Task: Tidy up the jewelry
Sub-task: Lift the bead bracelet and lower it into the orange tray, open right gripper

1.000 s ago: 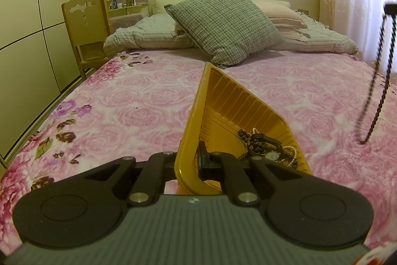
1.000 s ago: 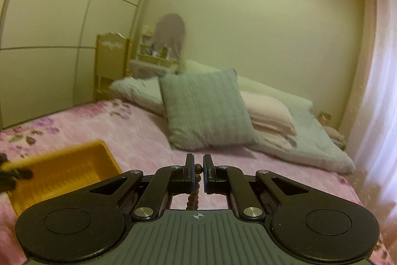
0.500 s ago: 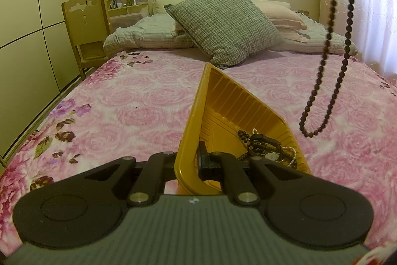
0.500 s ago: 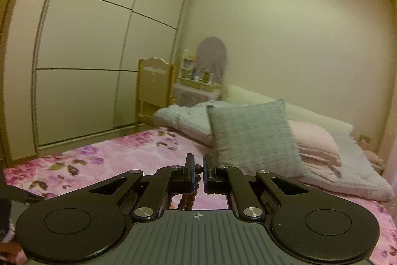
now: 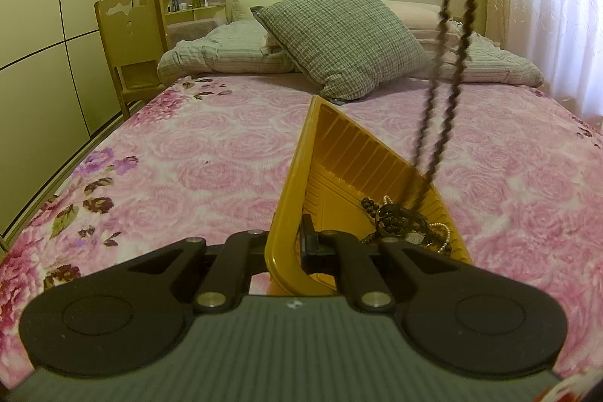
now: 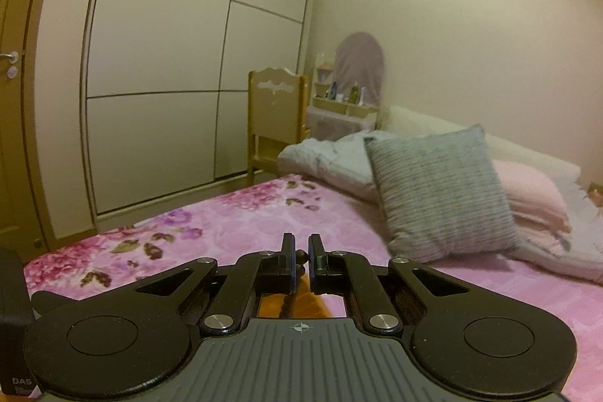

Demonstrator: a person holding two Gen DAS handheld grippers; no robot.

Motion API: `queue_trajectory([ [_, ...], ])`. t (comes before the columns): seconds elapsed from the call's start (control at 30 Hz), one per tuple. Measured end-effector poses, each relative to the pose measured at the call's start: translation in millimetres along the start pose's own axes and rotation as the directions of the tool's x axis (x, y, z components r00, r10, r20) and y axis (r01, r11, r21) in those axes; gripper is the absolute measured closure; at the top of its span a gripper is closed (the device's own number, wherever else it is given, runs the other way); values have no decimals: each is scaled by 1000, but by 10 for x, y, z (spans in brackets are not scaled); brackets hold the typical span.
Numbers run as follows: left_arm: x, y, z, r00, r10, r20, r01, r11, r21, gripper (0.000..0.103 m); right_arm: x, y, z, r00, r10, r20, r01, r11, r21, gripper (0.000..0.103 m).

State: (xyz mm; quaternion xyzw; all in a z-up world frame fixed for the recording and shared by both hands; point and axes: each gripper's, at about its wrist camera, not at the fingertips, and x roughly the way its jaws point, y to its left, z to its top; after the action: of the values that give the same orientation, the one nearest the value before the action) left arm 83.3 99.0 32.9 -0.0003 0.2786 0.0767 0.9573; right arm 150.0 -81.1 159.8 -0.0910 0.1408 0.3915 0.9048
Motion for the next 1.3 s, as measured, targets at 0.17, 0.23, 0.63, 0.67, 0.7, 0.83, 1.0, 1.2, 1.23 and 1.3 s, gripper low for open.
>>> queue_trajectory([
  [0.17,-1,-4,-4,1000,-1,0,1,1000,0,97,215,29,-85,999,19,-44,-18,1000,14,97],
  [0.23,2,6,-6,1000,-2,-1,2,1000,0,97,288,30,-137,997,25,-68,-23,999,22,97],
  [0.63,0,8,-3,1000,-2,0,2,1000,0,97,473,-111,-416,967,157,-200,-144,986,78,97],
  [0.67,2,10,-2,1000,-1,0,1,1000,-1,97,483,-126,-434,963,166,-211,-153,985,77,97],
  [0.7,2,8,-2,1000,-1,0,1,1000,-1,97,488,-139,-451,960,172,-219,-159,984,78,97],
  [0.83,2,8,-2,1000,-2,-1,2,1000,-1,97,512,-188,-522,952,180,-248,-163,983,87,97],
  [1.0,5,11,0,1000,-1,-1,1,1000,-2,97,553,-236,-633,939,195,-283,-172,980,102,97],
  [1.2,11,21,3,1000,-2,-2,2,1000,-2,97,583,-236,-683,927,225,-302,-195,973,125,97],
  [1.23,12,23,3,1000,-1,-3,1,1000,-3,97,587,-230,-686,925,229,-304,-199,972,126,97],
  [1.3,12,23,3,1000,-1,-2,1,1000,-2,97,599,-206,-682,921,240,-306,-210,969,128,97],
])
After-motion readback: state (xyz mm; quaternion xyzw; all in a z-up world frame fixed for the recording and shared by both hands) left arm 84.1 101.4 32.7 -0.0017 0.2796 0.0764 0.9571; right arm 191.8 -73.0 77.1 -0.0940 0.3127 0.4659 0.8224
